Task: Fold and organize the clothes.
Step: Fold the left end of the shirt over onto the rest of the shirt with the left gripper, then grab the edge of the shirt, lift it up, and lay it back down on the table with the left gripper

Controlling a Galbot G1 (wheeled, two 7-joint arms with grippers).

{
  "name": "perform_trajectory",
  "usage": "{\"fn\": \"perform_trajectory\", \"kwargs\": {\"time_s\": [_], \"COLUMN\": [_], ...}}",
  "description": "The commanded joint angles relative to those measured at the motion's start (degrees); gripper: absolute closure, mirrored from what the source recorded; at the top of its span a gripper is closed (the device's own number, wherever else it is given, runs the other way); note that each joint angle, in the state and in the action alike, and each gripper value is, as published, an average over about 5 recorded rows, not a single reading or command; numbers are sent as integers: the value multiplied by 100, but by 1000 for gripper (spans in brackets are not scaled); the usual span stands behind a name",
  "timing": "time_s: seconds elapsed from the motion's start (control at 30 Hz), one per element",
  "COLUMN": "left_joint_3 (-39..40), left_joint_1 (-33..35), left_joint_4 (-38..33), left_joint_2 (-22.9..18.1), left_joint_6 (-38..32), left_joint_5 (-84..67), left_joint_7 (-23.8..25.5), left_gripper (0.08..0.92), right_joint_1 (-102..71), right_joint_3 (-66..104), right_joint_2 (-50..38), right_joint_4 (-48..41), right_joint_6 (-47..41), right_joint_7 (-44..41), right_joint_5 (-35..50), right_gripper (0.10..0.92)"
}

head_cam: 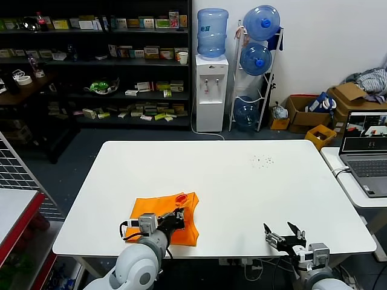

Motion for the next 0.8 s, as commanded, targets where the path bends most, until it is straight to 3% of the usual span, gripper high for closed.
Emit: {"fn": "perform_trajectory", "kwargs": {"time_s": [0.03, 0.2, 0.33, 0.6, 0.7, 0.8], "left_joint_3": [-30, -582, -1264, -2515, -2473, -2313], "left_joint_1": [-142, 84, 460, 1468, 1569, 1470], "left_joint_4": [43, -111, -77, 689, 941, 1189], "left_joint_2": [-110, 259, 816, 2011, 2136, 2067], "left_joint_6": [70, 98, 68, -272, -419, -557], "left_joint_5": [182, 36, -145, -74, -74, -78], "left_joint_7": [125, 235, 375, 1715, 2283, 2712], "left_gripper": [784, 663, 516, 290, 209, 180], "right_joint_1": [-17, 1, 12, 54, 85, 88], "right_joint_3": [14, 16, 19, -64, -110, -122], "right_joint_2": [14, -3, -25, -52, -47, -51], "right_joint_4": [0, -19, -24, -36, -41, -28], "right_joint_6": [-2, 5, 10, 9, 3, -3], "right_joint_7": [-3, -11, -21, -29, -23, -18], "right_joint_5": [2, 35, 60, 75, 71, 72], "right_gripper": [203, 203, 203, 203, 203, 203]}}
